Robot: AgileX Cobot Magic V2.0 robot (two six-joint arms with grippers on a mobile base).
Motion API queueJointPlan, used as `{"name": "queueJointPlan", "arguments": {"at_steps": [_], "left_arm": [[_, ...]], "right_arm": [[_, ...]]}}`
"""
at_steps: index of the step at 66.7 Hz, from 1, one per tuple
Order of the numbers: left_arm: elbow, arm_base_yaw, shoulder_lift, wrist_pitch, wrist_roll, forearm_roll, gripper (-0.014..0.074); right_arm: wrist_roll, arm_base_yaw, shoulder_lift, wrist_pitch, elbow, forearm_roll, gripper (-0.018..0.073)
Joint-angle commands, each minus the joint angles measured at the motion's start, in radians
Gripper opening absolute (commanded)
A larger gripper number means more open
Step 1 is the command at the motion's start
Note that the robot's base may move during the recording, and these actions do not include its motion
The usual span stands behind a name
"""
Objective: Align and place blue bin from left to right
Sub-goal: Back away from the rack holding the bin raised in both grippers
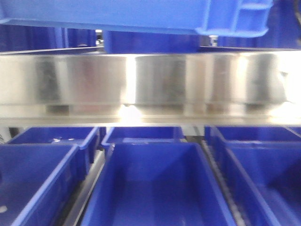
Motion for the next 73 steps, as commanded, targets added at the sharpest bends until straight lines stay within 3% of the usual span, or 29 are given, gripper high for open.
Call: {"name": "queueJointPlan", "arguments": {"at_steps": [1, 25, 73], "left_arm": [[-0.018, -0.019, -0.024, -0.185, 0.012, -0.120, -0.0111], [-0.018, -0.019, -0.024, -0.311, 0.012, -0.120, -0.0111], [-0.018, -0.019, -0.024, -0.311, 0.012, -0.120, -0.0111]], "right_arm": [[-0.010, 0.014, -0.018, -0.090, -0.017, 0.096, -0.0060], [-0.010, 0.014, -0.018, -0.090, -0.017, 0.096, -0.0060], [-0.010, 0.014, -0.018, -0.090, -0.017, 0.096, -0.0060]]}}
